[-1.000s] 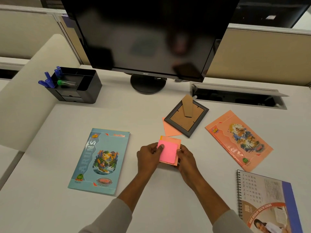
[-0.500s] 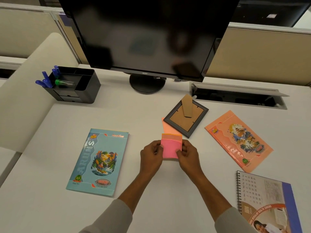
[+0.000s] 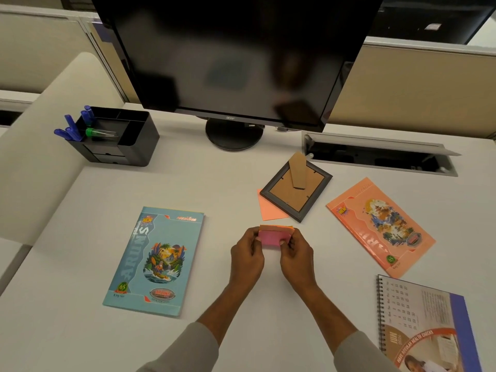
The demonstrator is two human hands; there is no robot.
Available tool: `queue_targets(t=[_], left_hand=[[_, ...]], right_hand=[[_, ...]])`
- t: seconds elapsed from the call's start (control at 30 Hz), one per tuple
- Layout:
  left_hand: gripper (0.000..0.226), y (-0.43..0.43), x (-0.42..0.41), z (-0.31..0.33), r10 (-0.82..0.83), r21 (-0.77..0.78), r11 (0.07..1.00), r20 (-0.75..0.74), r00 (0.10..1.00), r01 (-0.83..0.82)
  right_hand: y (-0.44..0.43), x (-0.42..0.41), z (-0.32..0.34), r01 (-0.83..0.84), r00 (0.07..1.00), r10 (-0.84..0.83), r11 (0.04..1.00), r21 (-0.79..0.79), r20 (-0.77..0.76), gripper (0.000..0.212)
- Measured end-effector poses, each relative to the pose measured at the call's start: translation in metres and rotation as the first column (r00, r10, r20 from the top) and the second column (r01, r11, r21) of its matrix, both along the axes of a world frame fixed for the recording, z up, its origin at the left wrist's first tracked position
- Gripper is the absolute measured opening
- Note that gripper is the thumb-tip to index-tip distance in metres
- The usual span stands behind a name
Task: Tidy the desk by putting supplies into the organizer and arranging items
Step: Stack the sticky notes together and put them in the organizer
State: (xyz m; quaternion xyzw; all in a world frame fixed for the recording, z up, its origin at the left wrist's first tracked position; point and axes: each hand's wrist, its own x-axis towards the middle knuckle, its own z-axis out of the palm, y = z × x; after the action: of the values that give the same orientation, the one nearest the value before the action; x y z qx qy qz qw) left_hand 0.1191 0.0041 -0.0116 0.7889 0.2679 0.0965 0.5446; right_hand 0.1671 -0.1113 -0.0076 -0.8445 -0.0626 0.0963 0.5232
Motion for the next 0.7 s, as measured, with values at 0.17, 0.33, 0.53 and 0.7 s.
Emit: queue_targets(t=[0.17, 0.33, 0.53, 0.7], left_hand=[[0.020, 0.006, 0.014, 0.008, 0.060, -0.003, 0.998, -0.003, 0.998, -0.060], [0.018, 0.016, 0.043, 0.016, 0.171, 0.086, 0.982, -0.067, 0.983, -0.166], [0.053, 0.016, 0.091, 0.016, 0.169, 0.224, 0.971, -0.378, 0.910, -0.087], [0.057, 0.011, 0.112, 0.017, 0.126, 0.328, 0.943, -0.519, 0.845, 0.061]], right_hand=[[-0.005, 0.010, 0.005, 0.021, 0.999, -0.020, 1.000, 0.013, -0.046, 0.035], [-0.013, 0.017, 0.005, 0.076, 0.990, -0.075, 0.997, 0.010, -0.122, 0.035], [-0.020, 0.019, 0.002, 0.122, 0.978, -0.116, 0.992, 0.024, -0.171, 0.035], [-0.028, 0.021, 0.001, 0.145, 0.973, -0.134, 0.989, 0.044, -0.190, 0.031]])
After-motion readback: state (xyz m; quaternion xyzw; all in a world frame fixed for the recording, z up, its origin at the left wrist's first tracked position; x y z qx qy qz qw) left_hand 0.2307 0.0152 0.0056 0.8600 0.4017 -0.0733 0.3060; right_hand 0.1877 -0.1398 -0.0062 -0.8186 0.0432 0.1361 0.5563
